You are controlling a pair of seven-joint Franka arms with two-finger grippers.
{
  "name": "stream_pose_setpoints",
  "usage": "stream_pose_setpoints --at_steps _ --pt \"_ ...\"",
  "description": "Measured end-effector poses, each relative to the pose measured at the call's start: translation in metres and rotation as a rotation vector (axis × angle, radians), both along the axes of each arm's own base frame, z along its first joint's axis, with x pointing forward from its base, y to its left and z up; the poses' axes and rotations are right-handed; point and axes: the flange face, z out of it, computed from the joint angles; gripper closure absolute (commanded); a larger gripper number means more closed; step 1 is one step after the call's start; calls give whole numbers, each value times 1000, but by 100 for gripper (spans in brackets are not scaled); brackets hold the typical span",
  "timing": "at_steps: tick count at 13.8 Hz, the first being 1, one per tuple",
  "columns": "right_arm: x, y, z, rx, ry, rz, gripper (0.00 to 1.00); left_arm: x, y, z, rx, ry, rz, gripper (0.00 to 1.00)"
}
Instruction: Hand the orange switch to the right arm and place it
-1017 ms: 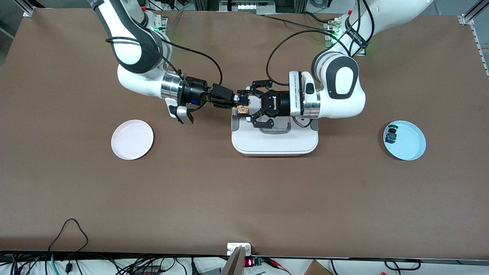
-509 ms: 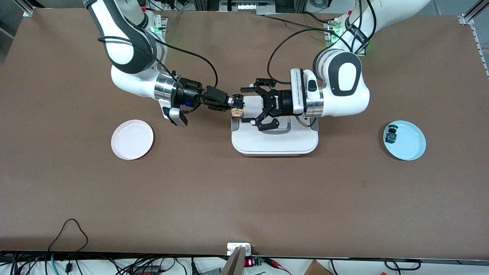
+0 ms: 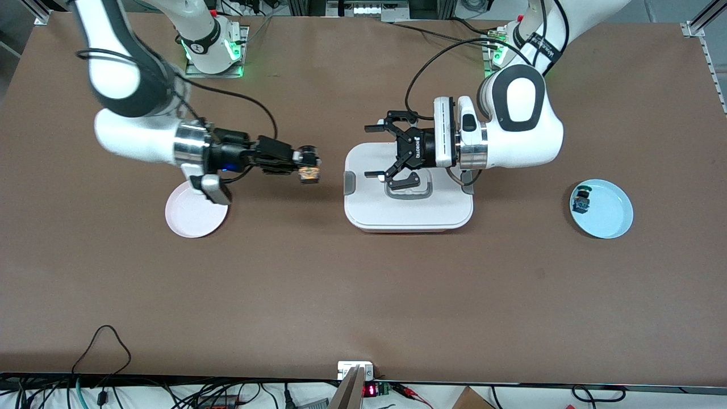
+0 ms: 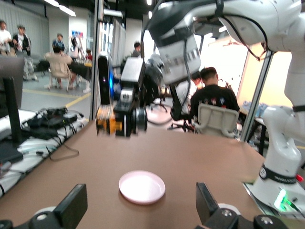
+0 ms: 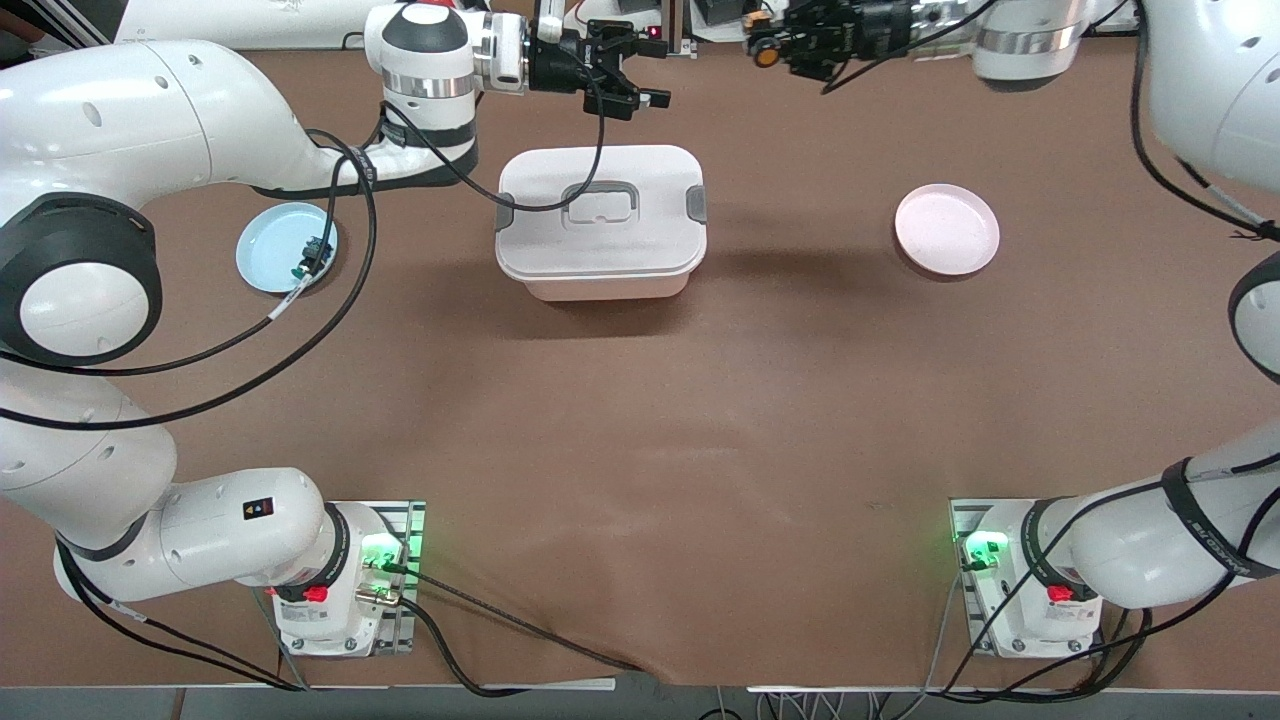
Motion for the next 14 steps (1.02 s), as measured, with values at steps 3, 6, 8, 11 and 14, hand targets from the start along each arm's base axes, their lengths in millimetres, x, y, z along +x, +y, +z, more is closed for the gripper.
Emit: stream_pose_setpoints --at_steps 3,6,8,11,14 --pt "6 -63 10 -108 -8 73 100 -2 6 6 72 51 -36 0" --pt "-4 -112 25 -317 -11 143 100 -4 24 12 141 110 -99 0" --pt "-13 -135 37 -481 -23 174 100 -4 40 15 217 150 -130 0" --pt "-21 -162 42 -728 -7 200 100 -7 53 15 316 239 -160 0" --pt "-20 -183 30 -952 -19 230 100 -17 59 19 491 343 -164 0"
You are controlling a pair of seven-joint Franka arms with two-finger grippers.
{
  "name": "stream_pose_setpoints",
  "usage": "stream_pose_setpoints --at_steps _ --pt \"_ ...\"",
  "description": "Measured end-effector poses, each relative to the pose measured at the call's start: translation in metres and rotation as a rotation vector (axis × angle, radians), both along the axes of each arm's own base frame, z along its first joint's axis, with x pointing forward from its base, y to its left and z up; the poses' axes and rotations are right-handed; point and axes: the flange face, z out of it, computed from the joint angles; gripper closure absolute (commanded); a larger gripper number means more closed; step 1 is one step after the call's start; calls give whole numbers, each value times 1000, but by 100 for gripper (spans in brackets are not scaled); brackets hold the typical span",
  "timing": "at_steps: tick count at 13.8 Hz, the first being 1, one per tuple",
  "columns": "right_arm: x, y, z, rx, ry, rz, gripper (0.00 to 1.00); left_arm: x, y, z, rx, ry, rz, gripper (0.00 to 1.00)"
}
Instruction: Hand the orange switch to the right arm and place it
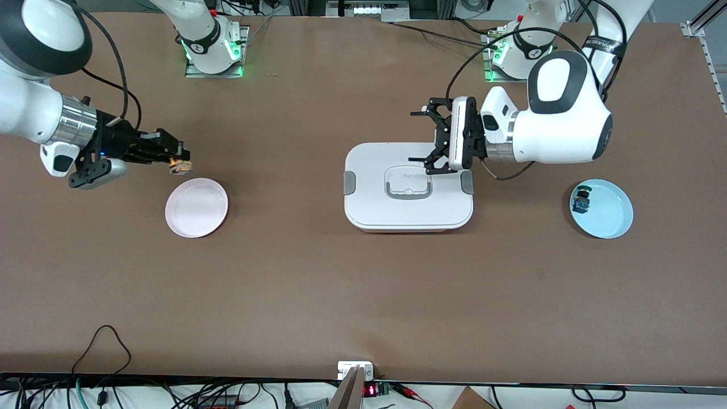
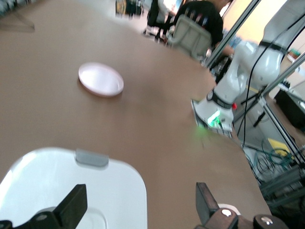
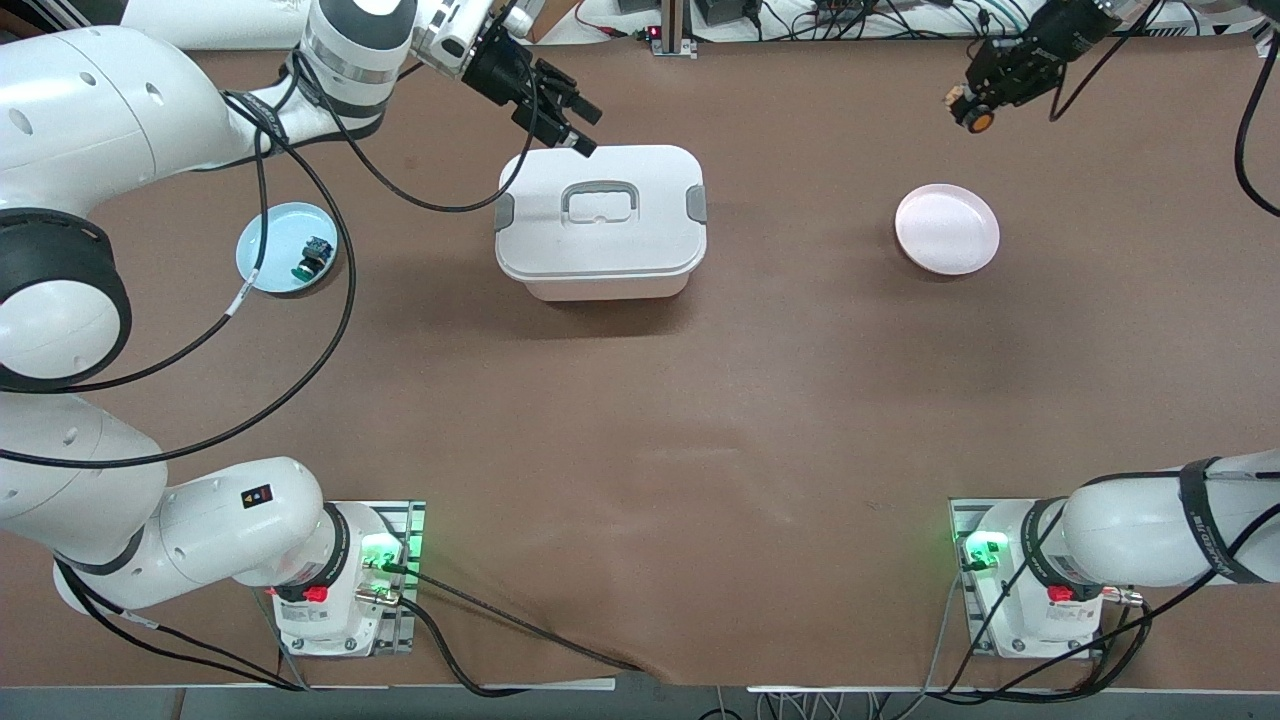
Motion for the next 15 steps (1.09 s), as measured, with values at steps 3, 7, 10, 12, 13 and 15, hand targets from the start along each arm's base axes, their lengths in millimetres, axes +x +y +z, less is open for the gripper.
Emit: stream_pose_setpoints --at_steps 3,7,10,12,13,15 --pt "3 -15 -19 -131 -20 15 100 -11 8 5 215 115 19 0" --pt "1 -26 -52 -244 -26 -36 100 -14 49 1 585 274 96 0" --pt "-5 -30 -81 -275 -56 -45 100 -14 90 -13 877 348 211 0" --pt "-11 -31 -107 -284 -79 -53 100 -7 114 -9 1036 339 309 0" --pt "-13 -31 -120 -290 -86 -54 100 -2 125 0 1109 323 357 0" --pt "-17 -31 -144 -300 -100 -54 100 10 143 27 1224 261 464 0"
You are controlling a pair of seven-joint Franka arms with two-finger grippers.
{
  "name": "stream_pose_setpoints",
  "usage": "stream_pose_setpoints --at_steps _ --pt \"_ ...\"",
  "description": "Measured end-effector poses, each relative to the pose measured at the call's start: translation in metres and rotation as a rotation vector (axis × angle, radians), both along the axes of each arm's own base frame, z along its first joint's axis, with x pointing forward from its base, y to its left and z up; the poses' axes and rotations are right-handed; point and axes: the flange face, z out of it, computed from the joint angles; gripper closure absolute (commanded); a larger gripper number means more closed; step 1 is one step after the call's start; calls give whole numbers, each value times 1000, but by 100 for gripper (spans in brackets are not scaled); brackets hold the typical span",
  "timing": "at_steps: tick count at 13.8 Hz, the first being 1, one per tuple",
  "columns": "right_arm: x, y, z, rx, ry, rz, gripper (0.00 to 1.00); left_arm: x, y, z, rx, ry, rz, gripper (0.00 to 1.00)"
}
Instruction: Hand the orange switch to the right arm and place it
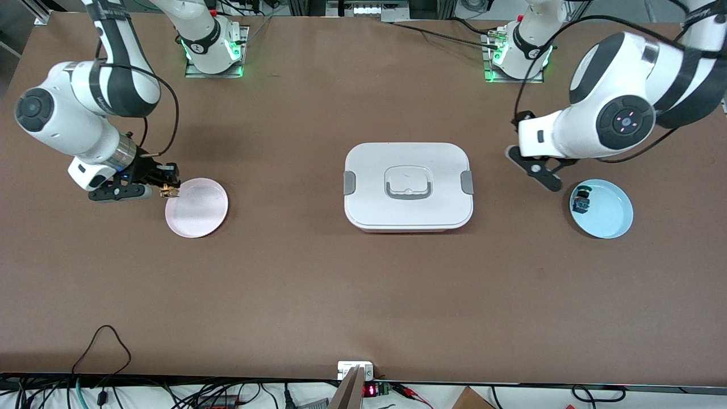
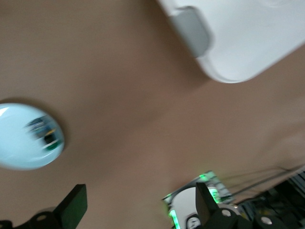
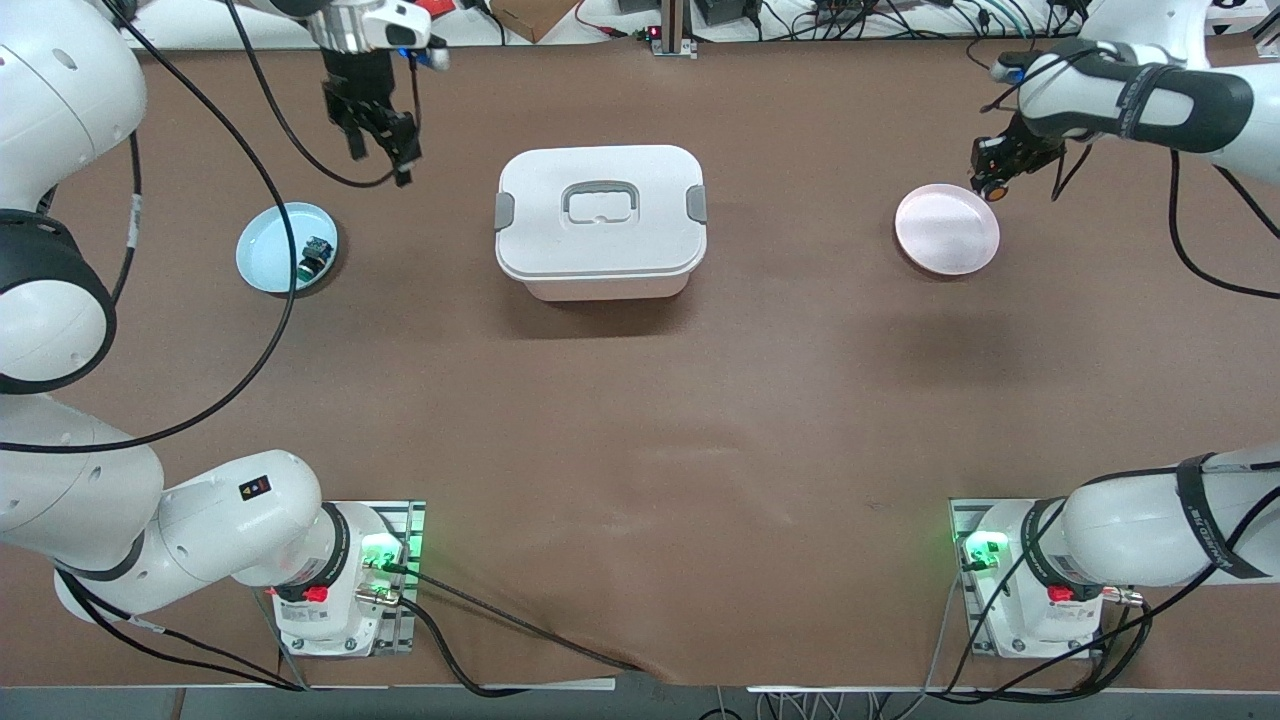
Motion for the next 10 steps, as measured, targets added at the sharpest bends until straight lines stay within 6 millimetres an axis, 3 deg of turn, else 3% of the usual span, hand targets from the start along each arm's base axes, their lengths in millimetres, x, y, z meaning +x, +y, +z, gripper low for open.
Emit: stream_pose_setpoints --at_steps 2,4,7,10 --pt "-2 0 -19 -6 -18 -1 100 14 11 33 35 -87 42 0" --pt "-5 0 -36 -10 -28 -3 100 32 40 60 38 -166 128 0" --pt "-7 0 -62 -16 -42 -7 100 53 89 76 -21 -243 352 0" --pt "-7 -1 -86 -21 -51 -10 100 49 114 87 -6 -266 497 0"
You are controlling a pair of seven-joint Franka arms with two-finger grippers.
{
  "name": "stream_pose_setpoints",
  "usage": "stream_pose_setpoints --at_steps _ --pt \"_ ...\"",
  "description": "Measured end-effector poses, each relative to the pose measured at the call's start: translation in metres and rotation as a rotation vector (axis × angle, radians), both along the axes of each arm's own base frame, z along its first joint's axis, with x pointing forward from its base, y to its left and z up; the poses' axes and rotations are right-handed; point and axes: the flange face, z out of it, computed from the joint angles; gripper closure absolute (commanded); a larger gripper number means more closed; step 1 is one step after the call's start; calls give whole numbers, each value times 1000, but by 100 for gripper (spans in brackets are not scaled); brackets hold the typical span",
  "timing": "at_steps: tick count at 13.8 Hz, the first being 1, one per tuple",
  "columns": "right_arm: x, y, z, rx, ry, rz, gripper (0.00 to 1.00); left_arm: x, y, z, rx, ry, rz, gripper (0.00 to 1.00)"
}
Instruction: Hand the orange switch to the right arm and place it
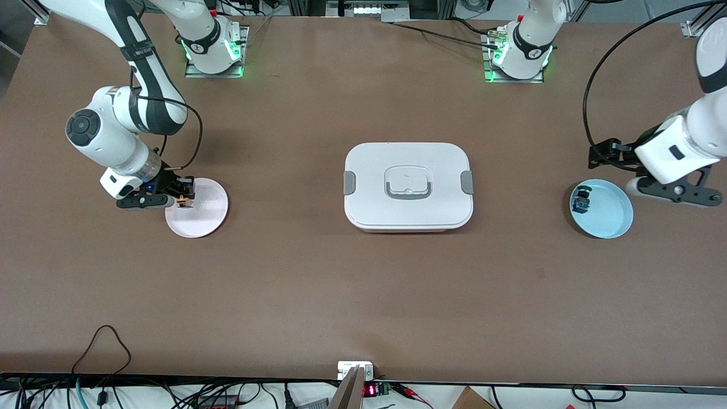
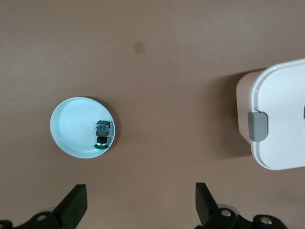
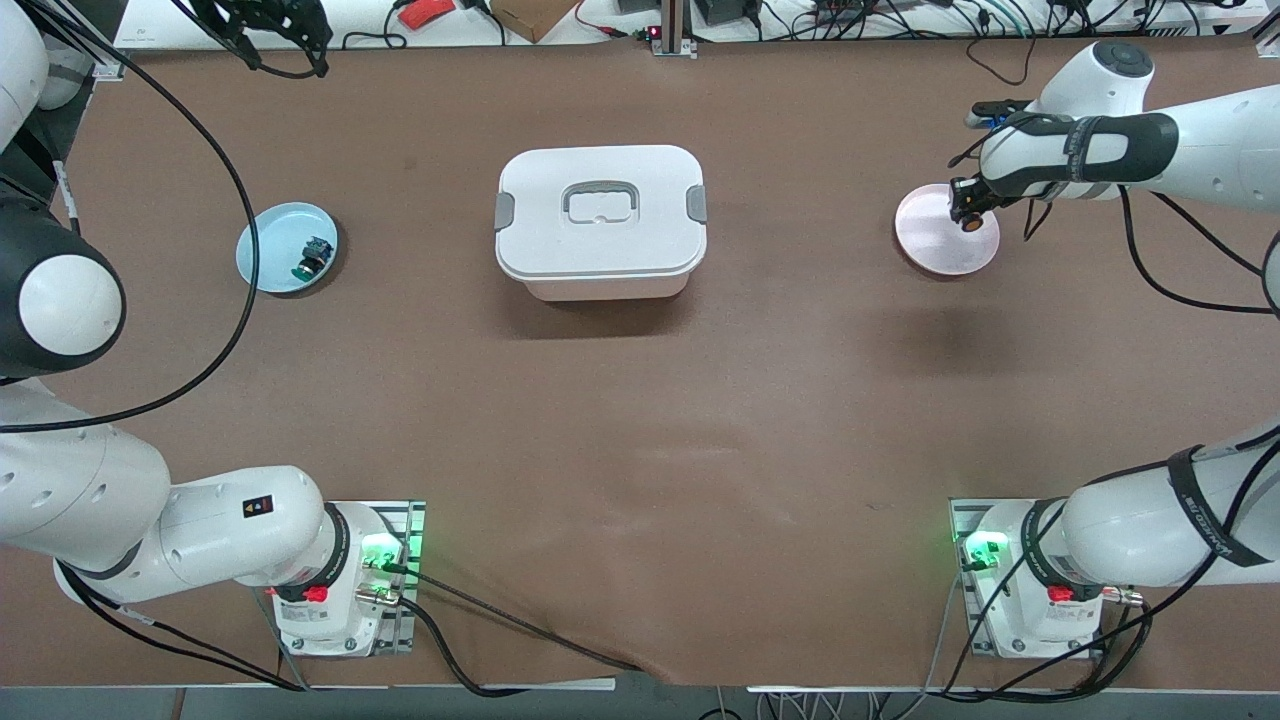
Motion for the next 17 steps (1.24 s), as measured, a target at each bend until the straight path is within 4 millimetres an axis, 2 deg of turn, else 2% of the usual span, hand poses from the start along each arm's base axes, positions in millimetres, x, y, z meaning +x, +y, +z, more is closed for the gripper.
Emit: stream_pose_setpoints --at_steps 3,5,8,9,10,12,13,17 --pt "1 -1 -23 -5 -15 -4 98 -14 -2 26 50 -47 172 0" --pt "2 -2 -35 -8 -23 -6 96 -27 -10 45 64 -79 221 0" --pt "2 -2 -48 -11 -31 -8 89 -32 -4 39 65 -95 220 0" --pt "2 -2 -50 -12 -35 -8 81 -30 -1 33 58 -117 186 0" --pt "2 -3 -54 -13 -41 -9 59 -28 1 28 52 -135 149 0" --pt "2 -3 -61 -15 -47 -12 7 -28 7 21 49 -140 115 0" --pt "2 -3 -61 -15 -50 -15 0 -28 10 20 48 -139 111 0" --pt "8 -2 -43 -11 -70 -24 0 -30 10 23 46 -147 95 0"
